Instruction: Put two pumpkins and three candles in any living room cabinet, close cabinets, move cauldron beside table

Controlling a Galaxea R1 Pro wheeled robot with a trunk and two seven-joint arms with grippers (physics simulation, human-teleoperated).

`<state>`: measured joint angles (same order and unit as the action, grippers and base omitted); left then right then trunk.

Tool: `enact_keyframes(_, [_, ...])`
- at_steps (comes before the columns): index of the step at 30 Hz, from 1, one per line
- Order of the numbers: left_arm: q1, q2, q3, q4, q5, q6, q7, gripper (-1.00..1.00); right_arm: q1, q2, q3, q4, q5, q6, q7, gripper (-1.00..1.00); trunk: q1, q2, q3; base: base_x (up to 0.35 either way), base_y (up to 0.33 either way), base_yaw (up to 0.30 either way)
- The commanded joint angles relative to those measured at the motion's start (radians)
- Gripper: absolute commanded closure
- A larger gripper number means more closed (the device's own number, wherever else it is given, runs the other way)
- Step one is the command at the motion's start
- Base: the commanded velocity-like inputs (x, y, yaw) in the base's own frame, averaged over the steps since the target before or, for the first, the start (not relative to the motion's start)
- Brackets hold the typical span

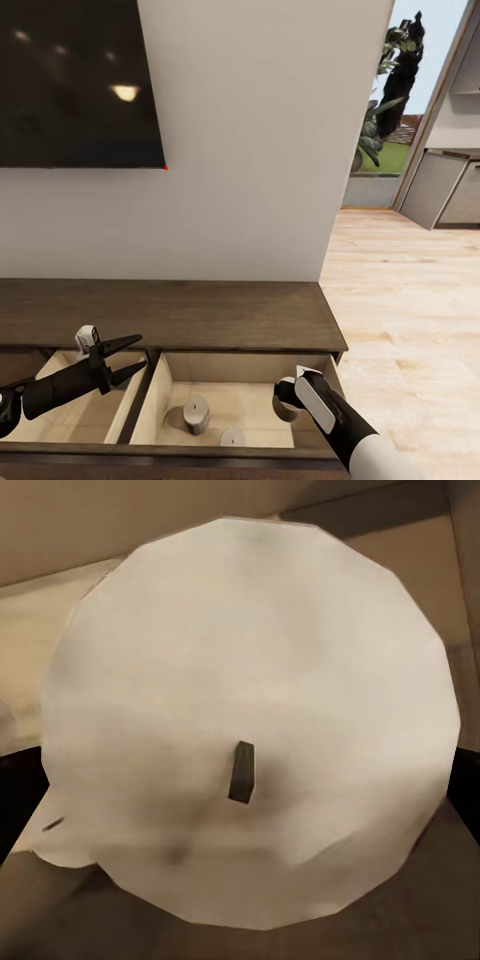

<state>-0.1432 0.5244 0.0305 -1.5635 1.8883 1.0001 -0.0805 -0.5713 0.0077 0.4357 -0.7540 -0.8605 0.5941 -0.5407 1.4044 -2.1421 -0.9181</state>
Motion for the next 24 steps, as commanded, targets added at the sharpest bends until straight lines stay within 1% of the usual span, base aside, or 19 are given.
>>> enact_keyframes(1, [-0.001,0.000,0.000,0.000,-0.007,0.003,-0.008,-1.00,-0.001,0.000,0.003,-0.001,-0.008,-0.001,-0.010,1.00,0.004,-0.008,-0.004,0.000,0.000,0.000])
enact_keyframes(4, [-0.001,0.000,0.000,0.000,-0.008,0.003,-0.008,-1.00,-0.001,0.000,0.004,-0.001,-0.004,-0.007,-0.010,1.00,0.015,-0.029,-0.014,0.000,0.000,0.000])
enact_keyframes(7, [-0.001,0.000,0.000,0.000,-0.007,0.003,-0.008,-1.00,-0.001,0.000,0.005,0.000,-0.002,-0.034,-0.010,1.00,0.027,-0.050,-0.023,0.000,0.000,0.000])
enact_keyframes(10, [-0.001,0.000,0.000,0.000,-0.008,0.003,-0.008,-1.00,-0.001,0.000,0.006,0.001,-0.001,-0.045,-0.010,1.00,0.038,-0.071,-0.032,0.000,0.000,0.000])
enact_keyframes(24, [-0.001,0.000,0.001,-0.001,-0.007,0.003,-0.009,-1.00,-0.001,0.000,0.007,0.002,0.000,-0.050,-0.010,1.00,0.092,-0.169,-0.076,0.000,0.000,0.000])
